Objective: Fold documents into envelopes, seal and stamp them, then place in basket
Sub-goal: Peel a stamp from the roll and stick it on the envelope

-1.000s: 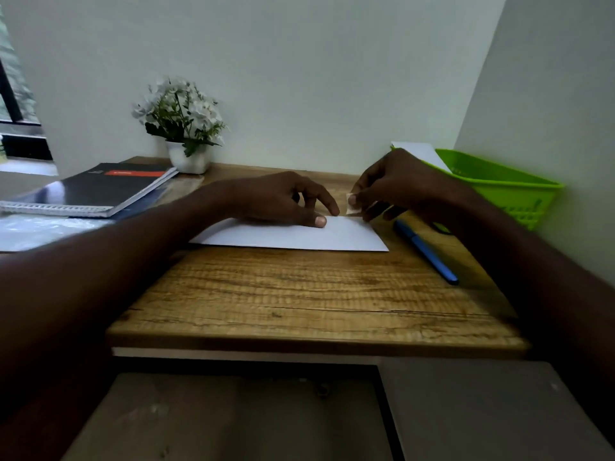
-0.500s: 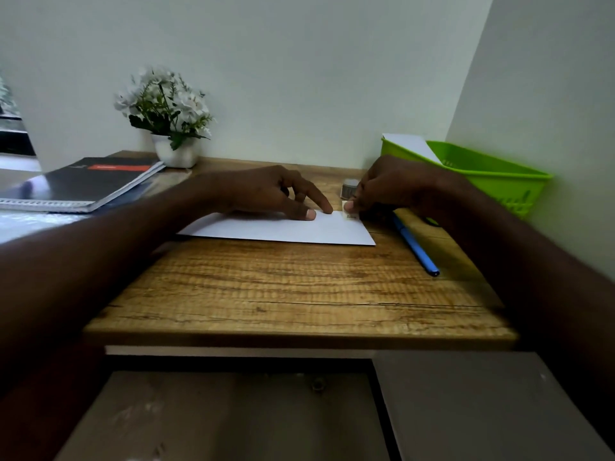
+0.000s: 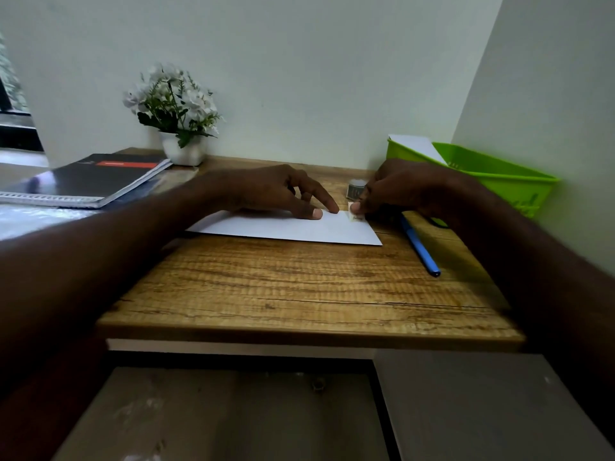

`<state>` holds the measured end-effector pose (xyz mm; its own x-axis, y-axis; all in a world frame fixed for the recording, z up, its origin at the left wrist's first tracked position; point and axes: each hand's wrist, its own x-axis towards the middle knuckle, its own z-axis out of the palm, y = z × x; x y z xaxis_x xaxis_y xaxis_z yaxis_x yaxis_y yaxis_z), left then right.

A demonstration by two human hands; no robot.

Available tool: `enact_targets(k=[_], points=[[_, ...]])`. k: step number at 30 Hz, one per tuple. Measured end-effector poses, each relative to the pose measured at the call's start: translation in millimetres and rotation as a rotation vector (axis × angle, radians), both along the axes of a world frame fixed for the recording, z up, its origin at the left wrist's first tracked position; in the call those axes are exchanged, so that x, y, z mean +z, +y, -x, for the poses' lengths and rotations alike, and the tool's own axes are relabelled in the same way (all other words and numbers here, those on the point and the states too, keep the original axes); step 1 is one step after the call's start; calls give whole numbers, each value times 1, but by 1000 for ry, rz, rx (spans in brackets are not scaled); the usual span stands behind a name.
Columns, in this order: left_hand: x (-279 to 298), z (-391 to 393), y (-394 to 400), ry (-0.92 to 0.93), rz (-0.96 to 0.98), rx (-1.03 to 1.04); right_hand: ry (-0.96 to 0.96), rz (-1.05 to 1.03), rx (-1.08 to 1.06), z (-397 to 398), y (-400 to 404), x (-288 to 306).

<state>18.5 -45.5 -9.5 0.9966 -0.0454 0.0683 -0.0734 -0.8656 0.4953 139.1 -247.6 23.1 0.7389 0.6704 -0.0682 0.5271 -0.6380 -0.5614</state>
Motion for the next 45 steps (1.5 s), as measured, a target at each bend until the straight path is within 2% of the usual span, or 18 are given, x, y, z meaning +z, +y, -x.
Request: enact_targets(k=[21,37,42,45], points=[[4,5,-5,9,-11,-6,-215,173,36,-4,13,-4],[6,4,-7,29,-31,-49,-233,17,-71,-10,15,-17],[9,4,-11,36,-64,-64,-328,1,-114,-10,17,-20],[11,3,-11,58,-88,-69,-322,-7,-116,-10,15,-19]])
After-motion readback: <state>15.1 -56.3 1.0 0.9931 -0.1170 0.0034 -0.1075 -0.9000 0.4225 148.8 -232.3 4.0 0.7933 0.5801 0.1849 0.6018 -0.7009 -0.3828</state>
